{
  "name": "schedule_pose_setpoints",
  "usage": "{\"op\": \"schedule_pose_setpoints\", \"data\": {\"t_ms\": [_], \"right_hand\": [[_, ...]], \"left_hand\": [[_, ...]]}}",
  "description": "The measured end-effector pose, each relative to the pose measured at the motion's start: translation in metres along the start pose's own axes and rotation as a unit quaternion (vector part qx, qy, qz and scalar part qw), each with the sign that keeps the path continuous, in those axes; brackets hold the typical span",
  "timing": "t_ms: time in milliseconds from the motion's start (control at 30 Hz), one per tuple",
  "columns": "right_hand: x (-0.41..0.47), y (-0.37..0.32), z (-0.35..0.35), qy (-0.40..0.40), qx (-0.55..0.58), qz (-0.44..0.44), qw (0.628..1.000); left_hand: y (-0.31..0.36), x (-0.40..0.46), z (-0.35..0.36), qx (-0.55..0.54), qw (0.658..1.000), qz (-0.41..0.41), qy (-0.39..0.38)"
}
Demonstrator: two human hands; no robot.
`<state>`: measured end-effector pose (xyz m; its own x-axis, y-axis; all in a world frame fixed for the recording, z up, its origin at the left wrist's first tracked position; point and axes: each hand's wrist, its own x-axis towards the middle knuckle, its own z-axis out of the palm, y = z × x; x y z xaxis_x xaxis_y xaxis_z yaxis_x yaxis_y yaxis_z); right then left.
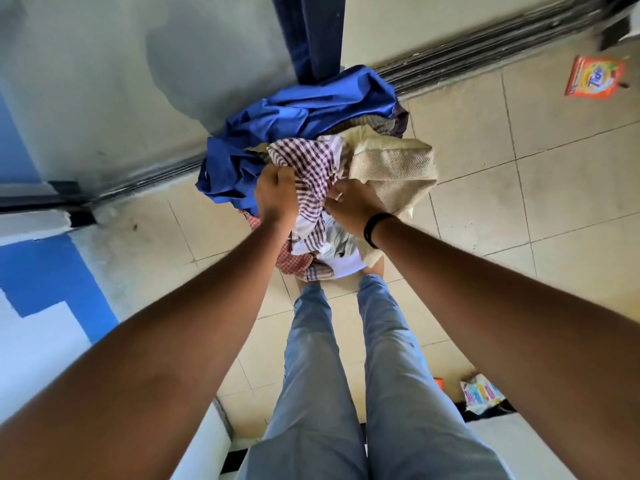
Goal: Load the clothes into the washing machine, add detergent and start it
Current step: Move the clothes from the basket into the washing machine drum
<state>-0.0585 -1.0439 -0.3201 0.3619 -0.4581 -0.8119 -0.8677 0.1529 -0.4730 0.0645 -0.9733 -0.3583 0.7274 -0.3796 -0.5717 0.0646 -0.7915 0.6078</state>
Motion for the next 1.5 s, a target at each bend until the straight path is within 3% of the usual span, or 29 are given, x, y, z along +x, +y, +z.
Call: {"op": "schedule_pose_setpoints", "data": {"t_ms": [100,267,333,433,600,800,900,1000,1267,1367,1500], "right_hand": [[-0.023,0.006,-0.004,0.043,-0.066,-0.02,0.997],[-0.064,-0.007,-0.02,0.146,-0.115,-0.144,0.972],[-0.083,-0.021,-0.035,0.138,-0.192,-0.193,0.952],[-0.116,-0.046,-0.053,0.106,-0.267,-0.26,0.922],[-0.159,-0.076,-0.087,0.115,-0.313,-0.308,0.891],[-0.203,-0.08,-0.134,0.136,-0.287,-0.3,0.9],[-0.218,-0.087,-0.147,0.084,-0.271,-0.261,0.923],[-0.223,-0.103,-0.154,0.023,-0.219,-0.267,0.938],[-0.258,-0.179,-0.117,-0.166,-0.257,-0.323,0.895],[-0.265,-0.207,-0.093,-0.161,-0.29,-0.353,0.875],[-0.281,-0.249,-0.044,-0.075,-0.247,-0.406,0.876]], "left_hand": [[0.021,-0.031,-0.015,-0.042,0.997,0.06,-0.006],[0.046,-0.08,-0.044,0.035,0.978,0.138,-0.152],[0.062,-0.102,-0.059,0.02,0.967,0.157,-0.198],[0.087,-0.136,-0.084,0.012,0.954,0.211,-0.211],[0.115,-0.174,-0.124,0.011,0.951,0.291,-0.108],[0.145,-0.211,-0.172,0.093,0.931,0.353,-0.017],[0.152,-0.228,-0.193,0.147,0.923,0.356,0.001],[0.149,-0.243,-0.211,0.197,0.919,0.339,0.029],[0.116,-0.282,-0.277,0.157,0.933,0.227,0.231],[0.102,-0.3,-0.314,0.143,0.927,0.179,0.296],[0.065,-0.328,-0.364,0.148,0.921,0.125,0.339]]}}
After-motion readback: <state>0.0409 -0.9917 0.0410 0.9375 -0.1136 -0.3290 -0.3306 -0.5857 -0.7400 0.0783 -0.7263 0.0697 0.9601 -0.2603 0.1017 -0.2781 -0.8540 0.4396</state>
